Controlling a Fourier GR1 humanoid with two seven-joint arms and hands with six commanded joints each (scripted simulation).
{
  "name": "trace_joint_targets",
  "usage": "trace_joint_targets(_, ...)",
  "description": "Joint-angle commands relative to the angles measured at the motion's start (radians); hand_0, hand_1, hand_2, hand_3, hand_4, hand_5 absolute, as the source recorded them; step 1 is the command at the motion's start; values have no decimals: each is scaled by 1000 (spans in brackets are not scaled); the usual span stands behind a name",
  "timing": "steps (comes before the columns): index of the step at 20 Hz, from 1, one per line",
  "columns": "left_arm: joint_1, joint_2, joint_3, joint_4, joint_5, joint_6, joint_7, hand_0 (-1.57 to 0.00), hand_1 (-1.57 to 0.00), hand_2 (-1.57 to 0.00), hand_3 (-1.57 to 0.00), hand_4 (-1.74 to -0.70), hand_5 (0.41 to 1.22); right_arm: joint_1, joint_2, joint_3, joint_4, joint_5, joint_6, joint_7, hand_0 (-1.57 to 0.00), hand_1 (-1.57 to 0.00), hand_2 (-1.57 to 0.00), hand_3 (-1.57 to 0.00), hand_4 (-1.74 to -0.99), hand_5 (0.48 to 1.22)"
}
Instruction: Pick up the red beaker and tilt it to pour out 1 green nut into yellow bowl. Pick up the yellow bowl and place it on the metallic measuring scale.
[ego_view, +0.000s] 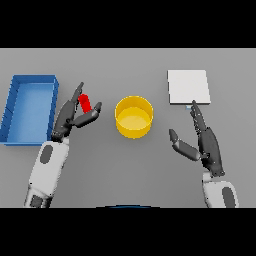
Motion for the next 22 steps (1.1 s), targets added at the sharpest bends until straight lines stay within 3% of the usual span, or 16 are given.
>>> trace_joint_targets(1, -7, -4, 1, 19, 0, 1, -21, 1, 1, 1, 1, -1199, 669, -2, 5, 5, -7, 5, -5, 5, 1, 1, 1, 1, -1234, 635)
trace_joint_targets(6, -79, -18, 41, 109, 22, 19, -81, 1, 1, 1, 1, -1246, 695, 2, 11, 4, 8, 14, -15, -3, 1, 1, 1, 1, -1245, 642)
trace_joint_targets(10, -107, -44, 91, 215, 63, 23, -184, -4, -7, -54, -37, -1328, 738, 9, 7, -1, -8, 9, -17, 0, 1, 1, 1, 1, -1244, 644)
trace_joint_targets(12, -131, -68, 103, 248, 66, 52, -210, -207, -230, -287, -254, -1401, 787, 14, 12, 6, -11, 15, -19, 0, 1, 1, 1, 1, -1240, 645)
trace_joint_targets(14, -151, -65, 122, 278, 55, 99, -208, -551, -588, -662, -728, -1471, 943, 12, 8, 5, -17, 13, -16, 9, 1, 1, 1, 1, -1237, 648)
trace_joint_targets(15, -159, -74, 105, 292, 23, 131, -213, -755, -783, -844, -884, -1519, 999, 2, 2, -7, -15, 4, -16, 21, 1, 1, 1, 1, -1239, 648)
trace_joint_targets(17, -169, -72, 84, 300, -10, 141, -225, -1049, -1067, -1106, -1058, -1589, 1079, 10, 1, -7, -10, 1, -11, 25, 1, 1, 1, 1, -1239, 648)
trace_joint_targets(19, -160, -68, 79, 287, -3, 130, -223, -1237, -1248, -1273, -1154, -1636, 1130, 12, 11, 5, -17, 11, -16, 11, 1, 1, 1, 1, -1242, 650)
trace_joint_targets(22, -157, -68, 71, 270, -12, 136, -201, -1400, -1406, -1419, -1357, -1542, 1174, 11, 16, 0, -15, -5, -10, 3, 1, 1, 1, 1, -1255, 644)
